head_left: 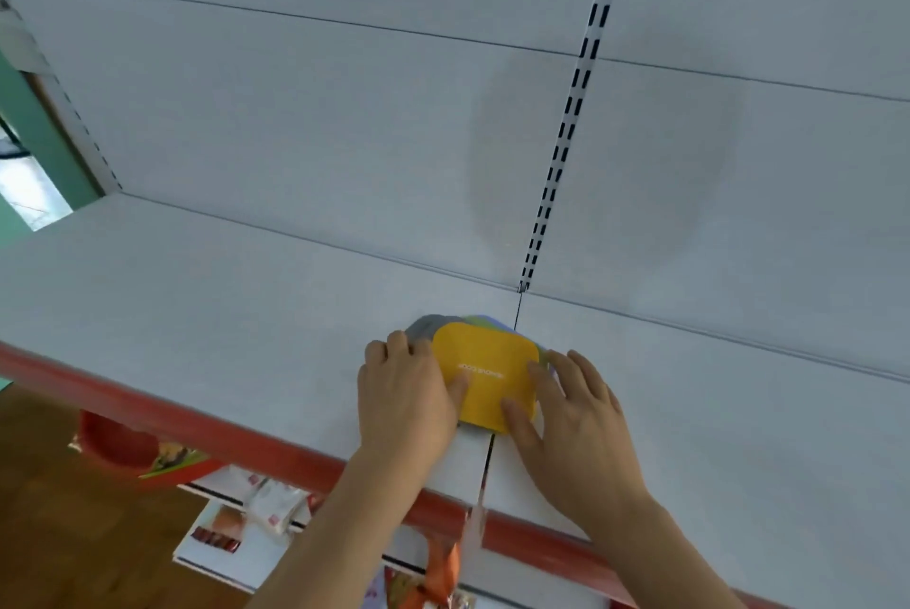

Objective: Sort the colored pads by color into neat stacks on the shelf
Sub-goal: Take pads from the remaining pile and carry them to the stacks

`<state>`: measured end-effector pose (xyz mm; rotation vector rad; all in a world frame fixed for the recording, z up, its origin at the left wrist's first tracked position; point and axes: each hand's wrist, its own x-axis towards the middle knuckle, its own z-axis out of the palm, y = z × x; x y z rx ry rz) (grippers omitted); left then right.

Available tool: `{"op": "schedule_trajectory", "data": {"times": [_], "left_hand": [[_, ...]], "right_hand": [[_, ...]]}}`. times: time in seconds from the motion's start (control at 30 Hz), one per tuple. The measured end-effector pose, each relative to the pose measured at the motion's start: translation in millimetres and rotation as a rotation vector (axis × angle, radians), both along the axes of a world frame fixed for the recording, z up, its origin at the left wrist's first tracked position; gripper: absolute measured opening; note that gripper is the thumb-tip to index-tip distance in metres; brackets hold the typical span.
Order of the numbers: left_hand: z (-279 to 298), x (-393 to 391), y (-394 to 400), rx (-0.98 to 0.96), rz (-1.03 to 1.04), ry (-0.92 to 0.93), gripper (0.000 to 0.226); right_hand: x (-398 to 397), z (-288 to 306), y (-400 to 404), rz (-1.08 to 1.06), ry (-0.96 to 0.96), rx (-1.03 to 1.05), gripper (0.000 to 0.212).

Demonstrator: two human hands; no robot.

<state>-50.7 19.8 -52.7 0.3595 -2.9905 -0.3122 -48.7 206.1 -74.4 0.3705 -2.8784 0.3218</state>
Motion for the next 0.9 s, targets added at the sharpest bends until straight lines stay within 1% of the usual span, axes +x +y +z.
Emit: {"op": "schedule_trajectory", "data": {"times": [0.1, 0.2, 0.3, 0.37, 0.4, 0.47, 0.5, 0.57, 0.63, 0.73, 0.83, 0.9], "left_hand": [[1, -1, 3, 0.056, -0.072, 0.051, 0.036], [10, -5, 2, 0.218, -0.155, 0.092, 0.011], [22, -4, -11, 0.392, -0.178, 0.161, 0.017], [30, -6, -35, 0.537, -0.078, 0.255, 0.014], [34, -8, -51, 0.61, -0.015, 0.293, 0.021], [37, -13, -81, 0.707, 0.062, 0.297, 0.037], [36, -14, -94, 0.725, 0.082, 0.281, 0.039], [27, -13, -111, 0.733, 0.134, 0.237, 0.035], [16, -10, -119, 0.692, 0.184, 0.199, 0.034], [6, -9, -123, 0.618, 0.195, 0.157, 0.038], [4, -9, -123, 0.607, 0.185, 0.178, 0.039], [7, -10, -124, 0.649, 0.188, 0.227, 0.035]], "right_hand": [[1, 3, -2, -0.035, 0.019, -0.037, 0.063], [-1, 4, -2, -0.043, 0.044, -0.072, 0.062], [-5, 4, -1, -0.04, 0.051, -0.106, 0.055], [-10, 3, -3, -0.032, 0.057, -0.12, 0.049], [-13, 3, -5, -0.029, 0.054, -0.123, 0.046], [-18, 4, -11, -0.02, 0.023, -0.119, 0.043], [-20, 5, -13, -0.011, -0.002, -0.112, 0.043], [-21, 7, -18, 0.041, -0.044, -0.093, 0.05], [-19, 12, -25, 0.135, -0.097, -0.07, 0.062], [-13, 17, -34, 0.235, -0.186, 0.022, 0.079], [-12, 21, -33, 0.25, -0.212, 0.033, 0.084], [-14, 21, -30, 0.255, -0.247, 0.0, 0.084]]}}
